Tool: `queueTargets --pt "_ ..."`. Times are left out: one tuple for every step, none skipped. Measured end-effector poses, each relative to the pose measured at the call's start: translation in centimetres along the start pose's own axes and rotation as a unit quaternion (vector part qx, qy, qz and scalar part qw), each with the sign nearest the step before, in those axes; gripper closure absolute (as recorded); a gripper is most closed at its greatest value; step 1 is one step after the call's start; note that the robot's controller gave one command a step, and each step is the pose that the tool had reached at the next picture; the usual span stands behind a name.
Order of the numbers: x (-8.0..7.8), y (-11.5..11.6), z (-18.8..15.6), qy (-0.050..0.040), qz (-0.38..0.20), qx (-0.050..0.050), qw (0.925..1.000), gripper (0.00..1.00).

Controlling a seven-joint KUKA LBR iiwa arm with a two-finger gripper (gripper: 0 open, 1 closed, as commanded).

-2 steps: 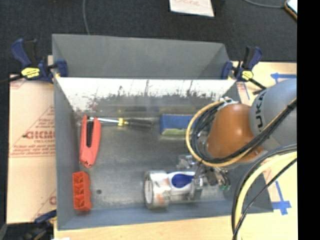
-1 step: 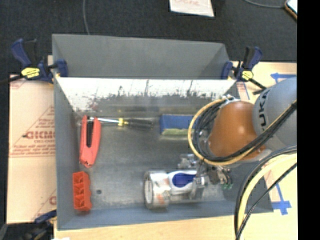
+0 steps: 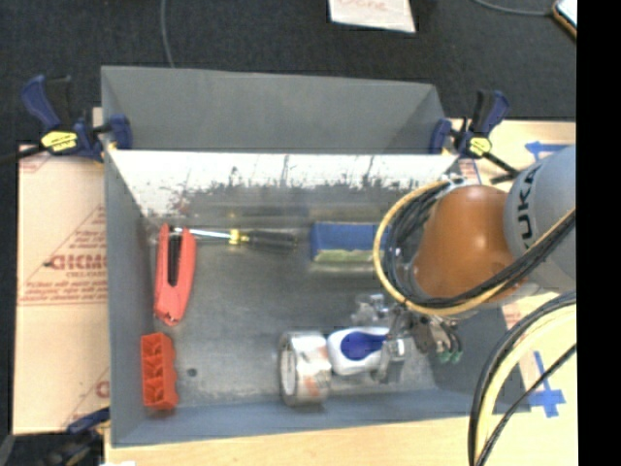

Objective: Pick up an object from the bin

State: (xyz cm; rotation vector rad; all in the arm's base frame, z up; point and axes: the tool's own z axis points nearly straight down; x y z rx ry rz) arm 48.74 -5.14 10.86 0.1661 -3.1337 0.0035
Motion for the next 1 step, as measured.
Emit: queueTargets --pt "-0.23 -0.12 -2.98 -0.0047 0.000 0.001 1.0000 1.00"
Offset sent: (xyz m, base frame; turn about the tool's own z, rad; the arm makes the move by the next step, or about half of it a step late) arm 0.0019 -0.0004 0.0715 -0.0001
